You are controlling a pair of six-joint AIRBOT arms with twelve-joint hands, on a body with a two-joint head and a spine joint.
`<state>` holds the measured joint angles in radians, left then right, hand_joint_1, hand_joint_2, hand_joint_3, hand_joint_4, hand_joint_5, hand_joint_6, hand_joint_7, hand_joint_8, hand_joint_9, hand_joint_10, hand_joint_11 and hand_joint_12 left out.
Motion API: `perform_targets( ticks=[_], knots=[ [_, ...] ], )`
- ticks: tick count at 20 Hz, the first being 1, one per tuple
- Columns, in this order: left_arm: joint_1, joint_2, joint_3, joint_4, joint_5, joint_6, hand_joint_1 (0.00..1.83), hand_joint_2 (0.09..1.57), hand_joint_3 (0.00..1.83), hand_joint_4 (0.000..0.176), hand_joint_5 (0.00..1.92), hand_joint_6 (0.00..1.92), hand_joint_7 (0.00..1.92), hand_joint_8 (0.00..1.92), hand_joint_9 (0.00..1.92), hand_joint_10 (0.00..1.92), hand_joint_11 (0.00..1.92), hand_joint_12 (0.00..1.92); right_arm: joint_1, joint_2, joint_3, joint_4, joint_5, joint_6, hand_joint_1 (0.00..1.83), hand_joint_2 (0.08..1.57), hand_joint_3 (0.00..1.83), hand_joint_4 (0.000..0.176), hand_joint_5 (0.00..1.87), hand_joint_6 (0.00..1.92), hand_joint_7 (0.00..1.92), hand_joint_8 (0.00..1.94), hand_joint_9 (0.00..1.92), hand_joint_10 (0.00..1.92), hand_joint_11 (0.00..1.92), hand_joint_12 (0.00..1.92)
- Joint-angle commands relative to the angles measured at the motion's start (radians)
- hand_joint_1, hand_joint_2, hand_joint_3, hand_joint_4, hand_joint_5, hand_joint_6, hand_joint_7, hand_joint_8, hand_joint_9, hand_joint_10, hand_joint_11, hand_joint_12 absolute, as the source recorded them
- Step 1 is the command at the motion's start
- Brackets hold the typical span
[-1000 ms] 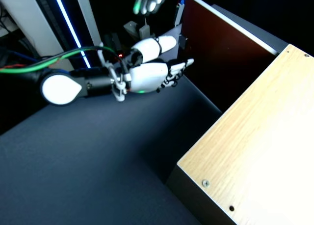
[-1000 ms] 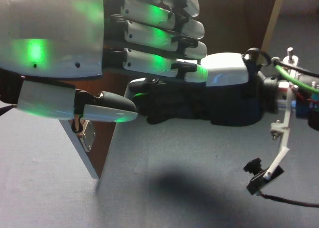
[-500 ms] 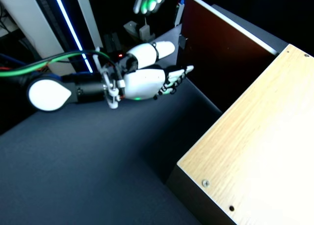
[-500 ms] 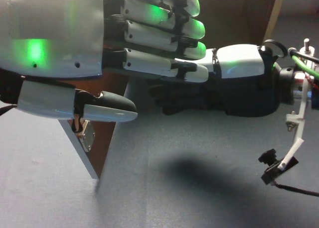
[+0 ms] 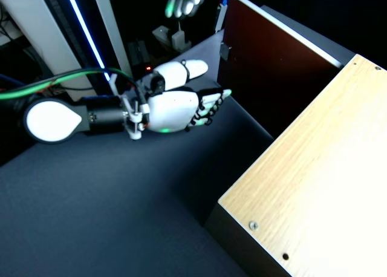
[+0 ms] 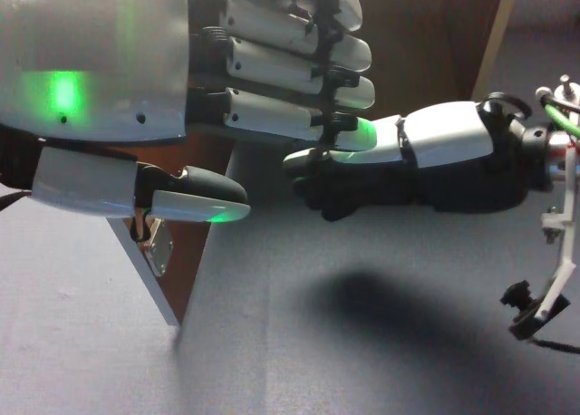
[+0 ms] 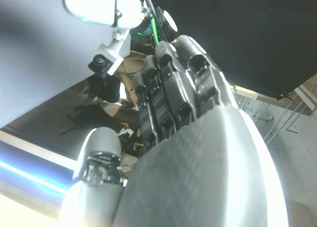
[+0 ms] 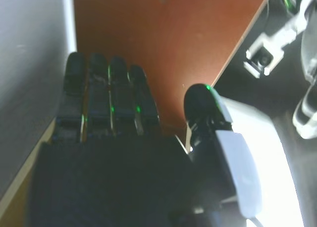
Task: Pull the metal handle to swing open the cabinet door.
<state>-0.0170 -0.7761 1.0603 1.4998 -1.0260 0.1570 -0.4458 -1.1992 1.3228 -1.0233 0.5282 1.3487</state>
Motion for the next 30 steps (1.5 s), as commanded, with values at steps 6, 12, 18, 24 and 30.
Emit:
perform_targets(
  ticks=[6,12,18,24,30],
  knots=[
    [-0.01,0.008,0.001,-0.1,-0.025,0.008,0.0,1.57,0.01,0.0,0.41,0.0,0.45,0.0,0.42,0.0,0.03,0.86,0.012,0.034,0.016,-0.032,0.091,0.002,0.0,1.57,0.07,0.0,0.22,0.0,0.27,0.0,0.26,0.0,0.0,0.69],
    [-0.01,0.008,0.001,-0.1,-0.025,0.008,0.0,1.57,0.01,0.0,0.4,0.0,0.44,0.0,0.42,0.0,0.02,0.87,0.037,0.062,0.036,-0.21,0.128,-0.042,0.0,1.57,0.06,0.0,0.23,0.0,0.27,0.0,0.26,0.0,0.0,0.71],
    [-0.01,0.008,0.001,-0.1,-0.025,0.008,0.0,1.57,0.02,0.0,0.41,0.0,0.45,0.0,0.42,0.0,0.02,0.87,0.047,0.1,0.042,-0.306,0.127,-0.178,0.0,1.57,0.06,0.0,0.23,0.0,0.27,0.0,0.26,0.0,0.0,0.7],
    [-0.01,0.008,0.001,-0.1,-0.025,0.008,0.0,1.57,0.01,0.0,0.4,0.0,0.44,0.0,0.42,0.0,0.02,0.87,0.136,0.129,0.037,-0.649,0.126,-0.257,0.0,1.57,0.07,0.0,0.23,0.0,0.27,0.0,0.26,0.0,0.0,0.7],
    [-0.01,0.008,0.001,-0.1,-0.025,0.008,0.0,1.57,0.01,0.0,0.39,0.0,0.44,0.0,0.42,0.0,0.02,0.87,0.195,0.194,-0.052,-0.859,0.09,-0.371,0.0,1.57,0.07,0.0,0.23,0.0,0.27,0.0,0.26,0.0,0.0,0.7]
  ],
)
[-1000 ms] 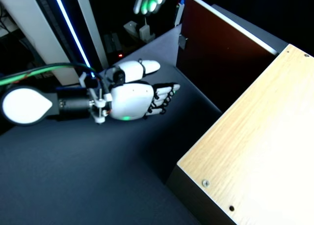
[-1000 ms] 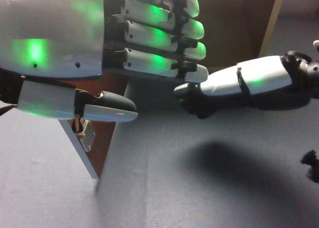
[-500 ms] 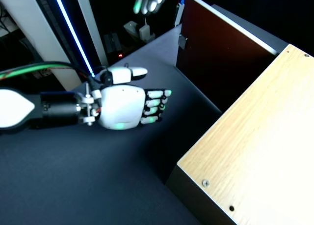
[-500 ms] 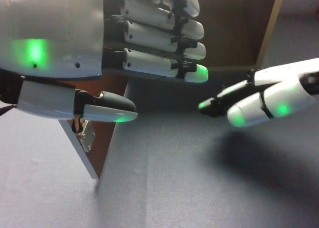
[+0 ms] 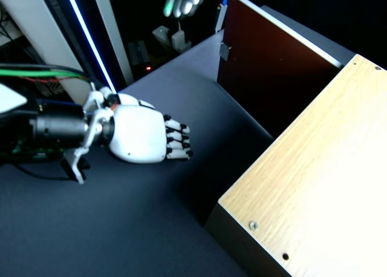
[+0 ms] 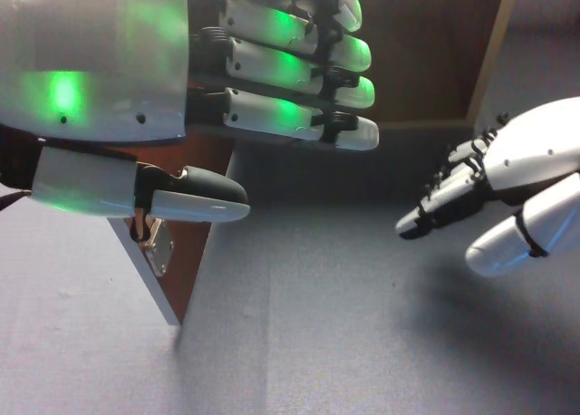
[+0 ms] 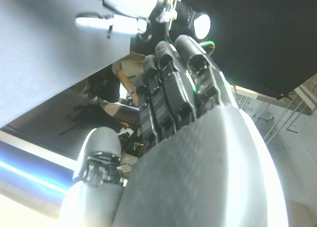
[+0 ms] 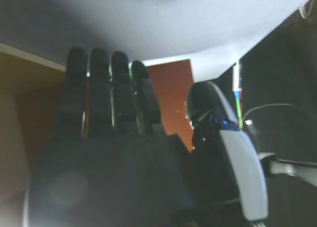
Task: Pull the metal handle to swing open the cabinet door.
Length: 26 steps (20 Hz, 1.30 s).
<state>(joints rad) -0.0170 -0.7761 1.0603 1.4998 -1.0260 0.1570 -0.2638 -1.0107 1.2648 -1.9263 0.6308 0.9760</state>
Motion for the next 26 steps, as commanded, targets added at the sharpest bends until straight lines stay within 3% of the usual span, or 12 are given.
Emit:
perform_targets(
  ticks=[1,15,26],
  knots=[
    [-0.01,0.008,0.001,-0.1,-0.025,0.008,0.0,1.57,0.01,0.0,0.39,0.0,0.44,0.0,0.42,0.0,0.02,0.87,0.018,0.019,-0.004,0.044,-0.012,-0.016,0.0,1.57,0.07,0.0,0.23,0.0,0.27,0.0,0.26,0.0,0.0,0.7],
    [-0.01,0.008,0.001,-0.1,-0.025,0.008,0.0,1.57,0.01,0.0,0.41,0.0,0.45,0.0,0.42,0.0,0.03,0.87,0.101,0.139,-0.125,0.045,-0.037,-0.266,0.0,1.57,0.07,0.0,0.22,0.0,0.27,0.0,0.26,0.0,0.0,0.7],
    [-0.01,0.008,0.001,-0.1,-0.025,0.008,0.0,1.57,0.01,0.0,0.42,0.0,0.46,0.0,0.43,0.0,0.05,0.87,0.155,0.186,-0.173,0.045,0.05,-0.424,0.0,1.57,0.05,0.0,0.22,0.0,0.27,0.0,0.26,0.0,0.0,0.7]
  ],
)
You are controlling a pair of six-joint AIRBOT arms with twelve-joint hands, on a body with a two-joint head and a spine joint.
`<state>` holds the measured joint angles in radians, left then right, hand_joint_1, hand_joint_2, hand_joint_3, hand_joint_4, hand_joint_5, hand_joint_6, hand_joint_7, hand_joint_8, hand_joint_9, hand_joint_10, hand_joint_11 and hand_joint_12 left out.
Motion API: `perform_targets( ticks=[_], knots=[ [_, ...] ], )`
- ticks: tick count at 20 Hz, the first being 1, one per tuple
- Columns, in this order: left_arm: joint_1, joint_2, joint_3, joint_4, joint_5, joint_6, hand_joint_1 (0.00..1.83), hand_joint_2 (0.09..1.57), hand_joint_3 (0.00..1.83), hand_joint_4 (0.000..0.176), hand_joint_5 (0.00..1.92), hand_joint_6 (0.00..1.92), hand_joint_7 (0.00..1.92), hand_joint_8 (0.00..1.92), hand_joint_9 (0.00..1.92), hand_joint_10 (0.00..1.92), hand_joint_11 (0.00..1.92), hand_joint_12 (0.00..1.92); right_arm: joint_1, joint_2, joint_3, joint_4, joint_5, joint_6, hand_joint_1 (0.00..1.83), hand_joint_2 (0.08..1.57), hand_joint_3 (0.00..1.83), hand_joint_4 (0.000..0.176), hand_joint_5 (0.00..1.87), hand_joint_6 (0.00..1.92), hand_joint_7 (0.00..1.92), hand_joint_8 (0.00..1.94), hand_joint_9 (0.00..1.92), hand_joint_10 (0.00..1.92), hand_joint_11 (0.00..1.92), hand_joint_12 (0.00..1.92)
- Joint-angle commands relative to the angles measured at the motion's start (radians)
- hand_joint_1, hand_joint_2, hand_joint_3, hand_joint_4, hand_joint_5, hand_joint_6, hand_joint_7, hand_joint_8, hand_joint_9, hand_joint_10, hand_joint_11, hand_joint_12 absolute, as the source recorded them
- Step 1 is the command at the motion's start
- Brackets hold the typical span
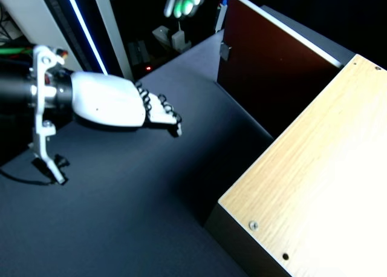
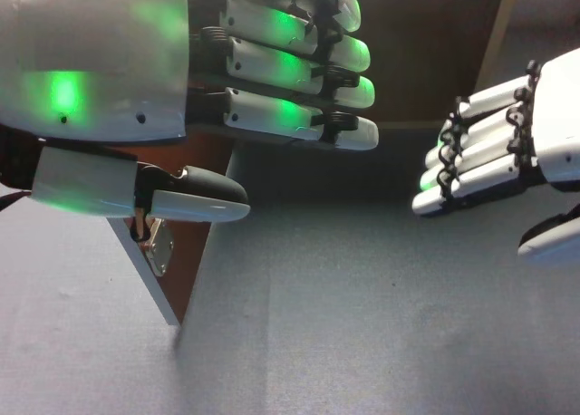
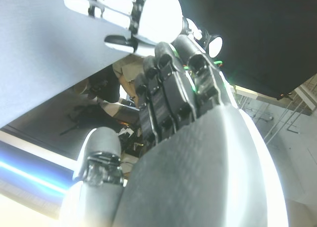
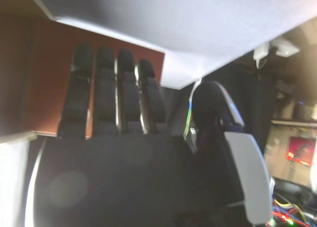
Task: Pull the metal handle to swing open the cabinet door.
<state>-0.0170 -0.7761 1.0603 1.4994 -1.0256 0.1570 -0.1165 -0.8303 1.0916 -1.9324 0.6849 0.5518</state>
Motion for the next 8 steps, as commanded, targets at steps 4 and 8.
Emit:
perform_targets(
  ticks=[4,8],
  knots=[
    [-0.01,0.008,0.001,-0.1,-0.026,0.008,0.0,1.57,0.01,0.0,0.41,0.0,0.46,0.0,0.44,0.0,0.05,0.86,0.04,0.031,-0.016,0.051,0.039,-0.032,0.0,1.57,0.03,0.0,0.22,0.0,0.27,0.0,0.25,0.0,0.0,0.71],
    [-0.01,0.008,0.001,-0.1,-0.026,0.008,0.0,1.57,0.0,0.0,0.41,0.0,0.46,0.0,0.44,0.0,0.06,0.85,0.071,0.06,-0.043,0.051,0.054,-0.052,0.0,1.57,0.02,0.0,0.22,0.0,0.26,0.0,0.25,0.0,0.0,0.7]
  ],
)
